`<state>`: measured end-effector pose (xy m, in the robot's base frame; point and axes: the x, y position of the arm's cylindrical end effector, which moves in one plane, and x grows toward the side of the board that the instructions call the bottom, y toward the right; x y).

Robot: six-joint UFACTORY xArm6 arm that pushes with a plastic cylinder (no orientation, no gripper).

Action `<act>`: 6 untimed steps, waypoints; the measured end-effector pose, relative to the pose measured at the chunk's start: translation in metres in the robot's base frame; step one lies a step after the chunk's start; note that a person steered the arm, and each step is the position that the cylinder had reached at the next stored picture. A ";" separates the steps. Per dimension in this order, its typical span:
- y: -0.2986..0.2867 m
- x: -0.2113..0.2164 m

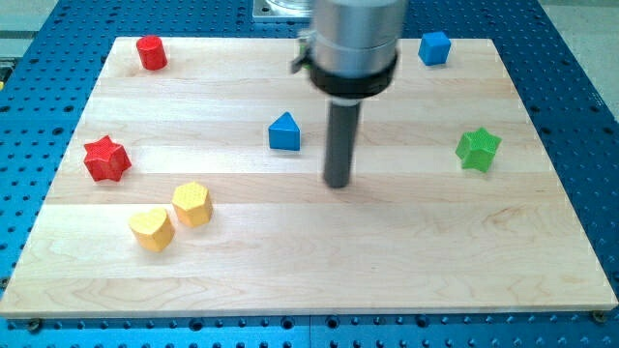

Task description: Push the hexagon to the bottom left corner

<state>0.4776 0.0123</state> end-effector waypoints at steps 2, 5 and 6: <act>-0.119 0.034; -0.226 0.031; -0.239 0.064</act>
